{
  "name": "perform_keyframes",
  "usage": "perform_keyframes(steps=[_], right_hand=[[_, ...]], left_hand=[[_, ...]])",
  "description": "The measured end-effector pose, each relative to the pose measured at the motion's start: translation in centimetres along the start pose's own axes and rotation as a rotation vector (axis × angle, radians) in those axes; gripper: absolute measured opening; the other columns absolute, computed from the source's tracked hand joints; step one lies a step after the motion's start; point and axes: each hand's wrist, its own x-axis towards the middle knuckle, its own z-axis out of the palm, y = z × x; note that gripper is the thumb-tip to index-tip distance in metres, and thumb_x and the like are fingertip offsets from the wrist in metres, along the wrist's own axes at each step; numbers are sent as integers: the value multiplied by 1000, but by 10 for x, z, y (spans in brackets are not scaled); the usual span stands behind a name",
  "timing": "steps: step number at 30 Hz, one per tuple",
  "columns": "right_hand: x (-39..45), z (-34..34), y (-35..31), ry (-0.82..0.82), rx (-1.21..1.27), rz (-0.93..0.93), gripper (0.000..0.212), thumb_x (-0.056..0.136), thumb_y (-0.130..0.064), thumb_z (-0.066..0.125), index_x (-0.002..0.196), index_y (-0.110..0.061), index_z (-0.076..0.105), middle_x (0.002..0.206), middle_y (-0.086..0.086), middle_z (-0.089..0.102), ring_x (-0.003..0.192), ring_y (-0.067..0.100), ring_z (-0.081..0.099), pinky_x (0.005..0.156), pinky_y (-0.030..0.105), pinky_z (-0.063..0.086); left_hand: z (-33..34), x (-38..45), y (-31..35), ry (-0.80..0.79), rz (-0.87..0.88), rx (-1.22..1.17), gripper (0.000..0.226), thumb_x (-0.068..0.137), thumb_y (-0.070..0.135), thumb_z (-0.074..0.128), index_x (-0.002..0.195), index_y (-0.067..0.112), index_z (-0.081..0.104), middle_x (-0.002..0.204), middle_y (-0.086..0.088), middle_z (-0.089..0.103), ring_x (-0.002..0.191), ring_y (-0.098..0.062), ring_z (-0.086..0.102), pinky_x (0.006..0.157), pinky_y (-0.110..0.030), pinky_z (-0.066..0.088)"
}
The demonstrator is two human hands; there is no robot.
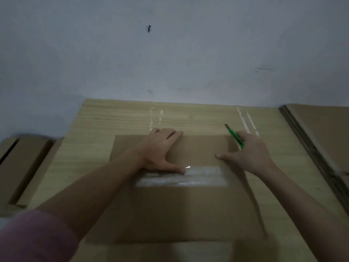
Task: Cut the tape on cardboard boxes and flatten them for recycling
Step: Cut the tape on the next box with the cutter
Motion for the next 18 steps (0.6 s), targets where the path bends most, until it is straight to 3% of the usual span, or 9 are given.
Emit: perform_keyframes(steps=[4,6,8,11,13,15,17,18], right_hand=[[-19,-2,33,18,218,45,63,59,-40,86,112,-18,61,98,-7,58,91,13,54,73,20,35],[-28,-1,46,75,350,100,67,61,-33,87,120,-21,58,103,-9,57,95,10,53,78,19,35],[-35,7,53,169,464,153,70,62,-32,86,123,-20,54,106,-5,59,97,13,55,79,22,39],[-40,29,51,298,574,259,73,64,-35,85,124,-16,47,109,4,60,97,19,58,81,27,44],[-39,43,43,364,635,303,74,67,-37,82,126,-15,43,114,10,57,103,24,56,88,32,45],[-33,52,36,374,691,276,66,76,-37,75,129,-15,41,117,14,56,108,29,54,94,39,45],[-27,59,29,296,775,211,50,88,-33,60,134,-24,41,125,11,55,107,27,54,98,44,44],[-27,62,25,254,829,185,45,90,-35,52,134,-39,41,130,7,53,103,24,52,100,48,42]], left_hand=[[-10,36,9,-66,212,54,119,55,90,34,151,25,7,150,-3,29,135,-17,26,110,-29,11],[-21,54,14,-11,268,147,116,55,90,28,151,28,6,151,-3,28,138,-18,24,113,-35,7],[-31,69,14,82,230,256,113,61,87,35,151,26,7,152,-4,26,140,-19,21,114,-39,2],[-35,78,28,247,100,249,87,79,58,61,148,19,25,149,-4,30,138,-20,25,113,-39,7],[-25,71,44,385,156,125,62,83,45,58,135,14,47,138,-7,48,126,-25,45,105,-37,25],[-6,53,59,428,268,5,53,81,50,50,117,12,63,119,-8,63,106,-27,61,93,-34,34],[15,33,68,364,324,-51,64,79,62,47,116,14,64,118,-8,63,107,-24,60,97,-35,33],[25,24,70,333,326,-45,70,77,67,46,120,14,62,121,-8,61,112,-23,57,102,-39,32]])
